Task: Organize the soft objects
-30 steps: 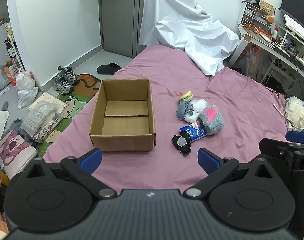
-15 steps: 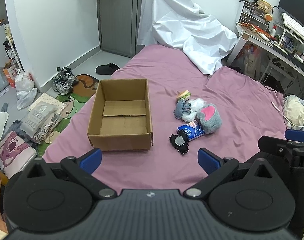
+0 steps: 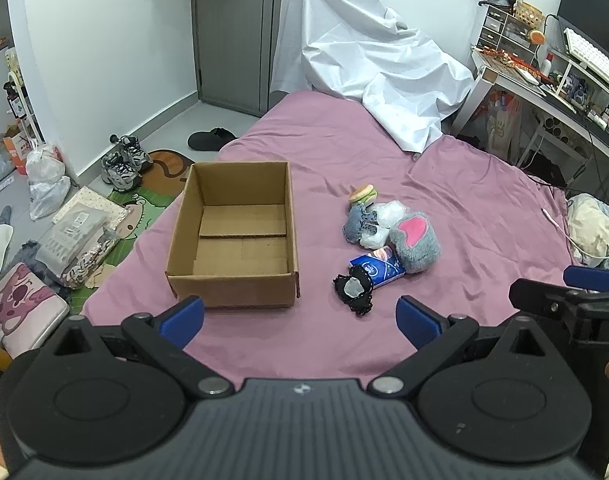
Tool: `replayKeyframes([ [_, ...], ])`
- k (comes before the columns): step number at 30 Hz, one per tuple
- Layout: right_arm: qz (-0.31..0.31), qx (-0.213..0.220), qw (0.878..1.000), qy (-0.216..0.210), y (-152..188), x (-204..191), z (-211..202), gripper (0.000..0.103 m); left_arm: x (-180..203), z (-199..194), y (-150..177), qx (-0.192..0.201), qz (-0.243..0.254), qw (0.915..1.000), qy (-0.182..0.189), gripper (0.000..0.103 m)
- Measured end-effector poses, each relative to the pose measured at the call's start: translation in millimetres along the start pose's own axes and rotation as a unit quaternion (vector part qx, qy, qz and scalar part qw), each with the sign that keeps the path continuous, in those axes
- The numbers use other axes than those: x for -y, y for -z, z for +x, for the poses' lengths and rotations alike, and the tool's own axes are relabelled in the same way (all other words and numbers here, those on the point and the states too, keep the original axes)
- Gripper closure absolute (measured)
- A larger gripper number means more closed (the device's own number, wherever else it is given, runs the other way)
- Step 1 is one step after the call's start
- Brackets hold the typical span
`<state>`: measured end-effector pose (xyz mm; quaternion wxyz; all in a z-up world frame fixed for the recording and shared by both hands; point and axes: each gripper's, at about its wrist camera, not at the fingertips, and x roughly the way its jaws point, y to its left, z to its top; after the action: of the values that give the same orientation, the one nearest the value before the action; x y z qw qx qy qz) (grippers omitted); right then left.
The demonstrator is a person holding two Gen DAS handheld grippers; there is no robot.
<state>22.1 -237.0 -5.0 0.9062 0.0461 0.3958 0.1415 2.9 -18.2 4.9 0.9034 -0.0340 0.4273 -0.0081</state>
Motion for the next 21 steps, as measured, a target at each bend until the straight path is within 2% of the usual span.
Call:
replayKeyframes([
  [8, 0.015, 0.000, 1.000, -0.007, -2.2, 13.7, 10.0, 0.000, 10.2, 14.2, -8.6, 0.002, 0.002, 1.0000, 0.000, 0.002],
  [21, 0.083, 0.009, 0.996, -0.007, -9.4, 60.4, 42.2, 0.000, 30.8, 49.5, -26.4, 0.000, 0.003, 1.0000, 0.008, 0.003],
])
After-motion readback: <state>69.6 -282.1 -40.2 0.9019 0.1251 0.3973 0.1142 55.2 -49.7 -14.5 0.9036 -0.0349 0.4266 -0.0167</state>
